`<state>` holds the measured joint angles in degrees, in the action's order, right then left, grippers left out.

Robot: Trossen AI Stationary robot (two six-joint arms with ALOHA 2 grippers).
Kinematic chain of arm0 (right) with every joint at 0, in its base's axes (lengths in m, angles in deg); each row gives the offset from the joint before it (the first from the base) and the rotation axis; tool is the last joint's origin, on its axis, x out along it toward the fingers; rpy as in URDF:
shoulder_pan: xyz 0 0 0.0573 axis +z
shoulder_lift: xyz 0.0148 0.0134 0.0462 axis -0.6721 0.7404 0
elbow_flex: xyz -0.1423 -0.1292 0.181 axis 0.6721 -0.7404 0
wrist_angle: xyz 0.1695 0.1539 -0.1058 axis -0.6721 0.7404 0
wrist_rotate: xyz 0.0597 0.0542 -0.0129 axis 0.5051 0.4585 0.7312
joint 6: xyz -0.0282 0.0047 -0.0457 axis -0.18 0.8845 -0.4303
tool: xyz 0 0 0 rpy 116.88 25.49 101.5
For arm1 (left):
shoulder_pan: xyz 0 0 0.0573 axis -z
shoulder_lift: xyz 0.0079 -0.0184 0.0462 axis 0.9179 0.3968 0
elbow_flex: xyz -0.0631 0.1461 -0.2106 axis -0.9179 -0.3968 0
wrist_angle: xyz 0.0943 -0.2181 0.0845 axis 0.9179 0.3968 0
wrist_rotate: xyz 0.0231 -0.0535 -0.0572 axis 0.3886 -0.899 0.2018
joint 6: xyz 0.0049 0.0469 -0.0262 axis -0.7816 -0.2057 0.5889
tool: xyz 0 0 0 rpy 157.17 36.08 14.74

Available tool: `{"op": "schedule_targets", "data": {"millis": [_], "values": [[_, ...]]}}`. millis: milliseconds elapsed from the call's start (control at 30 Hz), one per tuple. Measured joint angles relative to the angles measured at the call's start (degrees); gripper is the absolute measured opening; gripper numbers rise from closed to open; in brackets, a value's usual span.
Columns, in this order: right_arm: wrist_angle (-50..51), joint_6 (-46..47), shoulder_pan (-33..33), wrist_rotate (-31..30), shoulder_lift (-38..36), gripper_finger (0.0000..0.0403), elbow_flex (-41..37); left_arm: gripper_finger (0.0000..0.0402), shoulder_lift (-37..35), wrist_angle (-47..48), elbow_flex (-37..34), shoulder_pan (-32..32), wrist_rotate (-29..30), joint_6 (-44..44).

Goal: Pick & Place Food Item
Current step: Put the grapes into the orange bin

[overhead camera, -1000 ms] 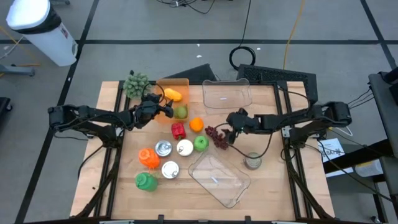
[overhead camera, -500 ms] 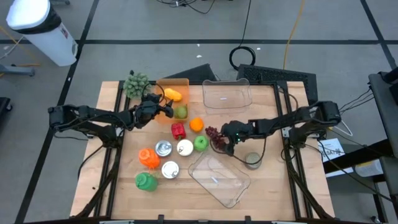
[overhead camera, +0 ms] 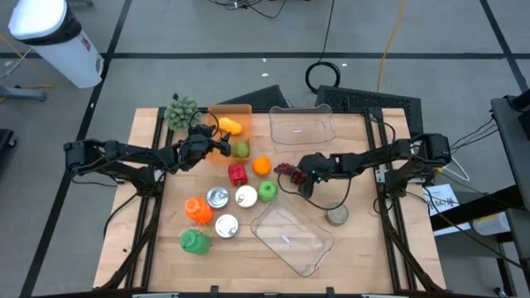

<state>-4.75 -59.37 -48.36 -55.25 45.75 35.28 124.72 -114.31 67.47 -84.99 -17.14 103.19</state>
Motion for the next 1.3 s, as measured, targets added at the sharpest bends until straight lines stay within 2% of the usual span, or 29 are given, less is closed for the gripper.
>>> {"op": "schedule_targets", "data": {"millis": [167,367,533,667,900,1167,1300], "values": [[-0.41,-3.95,0.09,-0.04,0.00,0.0229,0.00,0.0349,0.00,-0.02,0.00,0.00,0.00,0.00],[-1.87,-7.52,0.07,-0.09,0.00,0.0149,0.00,0.0349,0.00,-0.02,0.00,0.00,-0.48,0.96],[-2.00,-8.83,-0.20,-0.07,-0.81,0.0083,-0.07,0.0349,0.00,-0.87,0.00,0.02,-7.42,1.21],[-2.55,-10.46,-0.24,-0.28,-3.68,0.0048,-0.07,0.0349,0.00,-4.20,0.00,0.11,-11.43,1.27],[-5.35,-13.11,-0.22,-0.31,-11.37,0.0035,-0.07,0.0349,0.00,-11.92,1.21,0.89,-19.20,-0.05],[-14.92,-16.81,-0.22,-0.31,-15.85,0.0036,-0.07,0.0349,0.00,-11.28,8.23,3.58,-30.46,-0.29],[-16.67,-17.69,-0.19,-0.12,-15.87,0.0035,-0.07,0.0349,-0.02,-8.04,12.28,6.45,-32.93,-0.43]]}}
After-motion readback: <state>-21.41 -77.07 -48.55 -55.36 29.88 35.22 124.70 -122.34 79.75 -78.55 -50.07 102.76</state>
